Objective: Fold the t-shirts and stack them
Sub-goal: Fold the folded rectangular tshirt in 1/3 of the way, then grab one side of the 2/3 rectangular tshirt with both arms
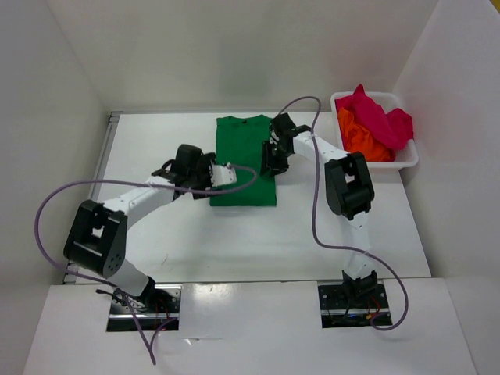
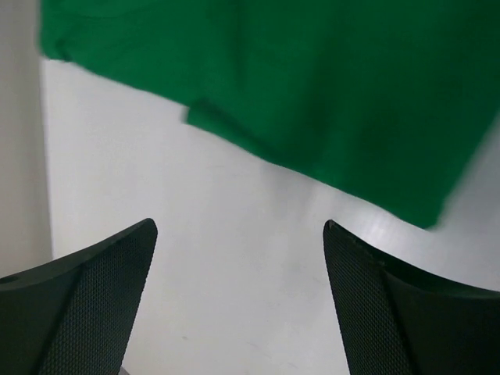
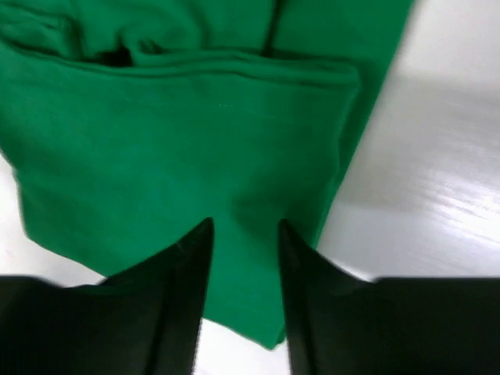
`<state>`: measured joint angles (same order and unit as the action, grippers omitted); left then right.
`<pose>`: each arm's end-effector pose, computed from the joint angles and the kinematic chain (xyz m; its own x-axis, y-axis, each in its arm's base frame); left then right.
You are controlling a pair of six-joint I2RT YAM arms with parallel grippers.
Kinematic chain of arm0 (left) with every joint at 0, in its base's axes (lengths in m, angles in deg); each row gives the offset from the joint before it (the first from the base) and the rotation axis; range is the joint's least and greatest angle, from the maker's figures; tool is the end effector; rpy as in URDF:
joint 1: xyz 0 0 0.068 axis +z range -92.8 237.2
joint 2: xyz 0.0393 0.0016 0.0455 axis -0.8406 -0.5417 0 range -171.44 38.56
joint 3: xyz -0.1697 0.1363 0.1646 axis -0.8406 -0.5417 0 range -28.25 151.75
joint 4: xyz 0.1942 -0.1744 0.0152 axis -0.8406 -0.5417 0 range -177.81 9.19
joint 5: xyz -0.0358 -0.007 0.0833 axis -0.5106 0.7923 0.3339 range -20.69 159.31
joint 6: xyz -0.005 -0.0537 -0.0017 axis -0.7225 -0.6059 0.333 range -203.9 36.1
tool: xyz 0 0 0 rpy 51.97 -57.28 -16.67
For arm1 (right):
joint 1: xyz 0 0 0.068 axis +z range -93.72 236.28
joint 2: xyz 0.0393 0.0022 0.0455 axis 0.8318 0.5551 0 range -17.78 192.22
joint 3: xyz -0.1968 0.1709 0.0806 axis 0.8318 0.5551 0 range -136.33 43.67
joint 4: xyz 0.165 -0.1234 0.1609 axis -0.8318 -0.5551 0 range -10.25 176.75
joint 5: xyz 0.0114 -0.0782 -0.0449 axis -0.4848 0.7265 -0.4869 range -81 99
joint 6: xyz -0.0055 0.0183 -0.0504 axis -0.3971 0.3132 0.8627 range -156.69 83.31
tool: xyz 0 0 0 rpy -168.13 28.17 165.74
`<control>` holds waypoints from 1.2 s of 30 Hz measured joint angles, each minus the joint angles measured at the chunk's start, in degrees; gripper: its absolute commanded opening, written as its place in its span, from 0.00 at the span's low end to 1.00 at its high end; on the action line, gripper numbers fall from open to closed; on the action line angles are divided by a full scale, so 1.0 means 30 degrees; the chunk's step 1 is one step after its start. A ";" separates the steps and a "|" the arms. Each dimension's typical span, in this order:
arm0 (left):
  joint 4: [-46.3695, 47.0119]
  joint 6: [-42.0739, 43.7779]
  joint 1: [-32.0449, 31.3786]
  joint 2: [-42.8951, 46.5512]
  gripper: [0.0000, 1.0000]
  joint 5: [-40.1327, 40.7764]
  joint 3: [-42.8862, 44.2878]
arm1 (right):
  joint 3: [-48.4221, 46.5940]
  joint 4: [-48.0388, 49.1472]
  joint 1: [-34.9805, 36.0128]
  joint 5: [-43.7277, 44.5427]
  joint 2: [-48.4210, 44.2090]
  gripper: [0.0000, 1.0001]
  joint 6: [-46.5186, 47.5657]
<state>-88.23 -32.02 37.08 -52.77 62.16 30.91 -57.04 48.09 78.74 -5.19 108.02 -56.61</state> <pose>0.3268 -0.1245 0.2282 -0.0301 0.8423 -0.5381 0.7371 0.3823 0.5572 0.4307 0.1874 0.1808 -0.9396 -0.0310 -0.3409 -0.1600 0.9201 0.3574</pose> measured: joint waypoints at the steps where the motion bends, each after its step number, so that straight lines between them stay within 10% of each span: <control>1: -0.0138 0.0685 -0.0364 0.0576 0.96 0.0007 -0.0889 | 0.0087 -0.0109 0.0000 0.0051 0.0029 0.54 -0.0036; 16: -0.0459 0.5493 -0.2477 0.1421 0.95 -0.0357 -0.5093 | 0.9362 0.1290 -0.0036 0.0007 -0.5246 0.59 -0.2011; 31: 0.1996 0.5413 -0.2645 -0.0656 0.28 -0.0036 -0.4677 | 0.9581 0.2200 0.0219 -0.0255 -0.5311 0.62 -0.2798; 36: 0.2069 0.5085 -0.2645 -0.0918 0.10 0.0015 -0.4626 | 0.9646 0.2222 0.0525 -0.0648 -0.5129 0.28 -0.3096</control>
<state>-82.02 -16.76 29.15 -55.52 62.20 17.03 -28.10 54.76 80.31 -7.14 92.63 -65.90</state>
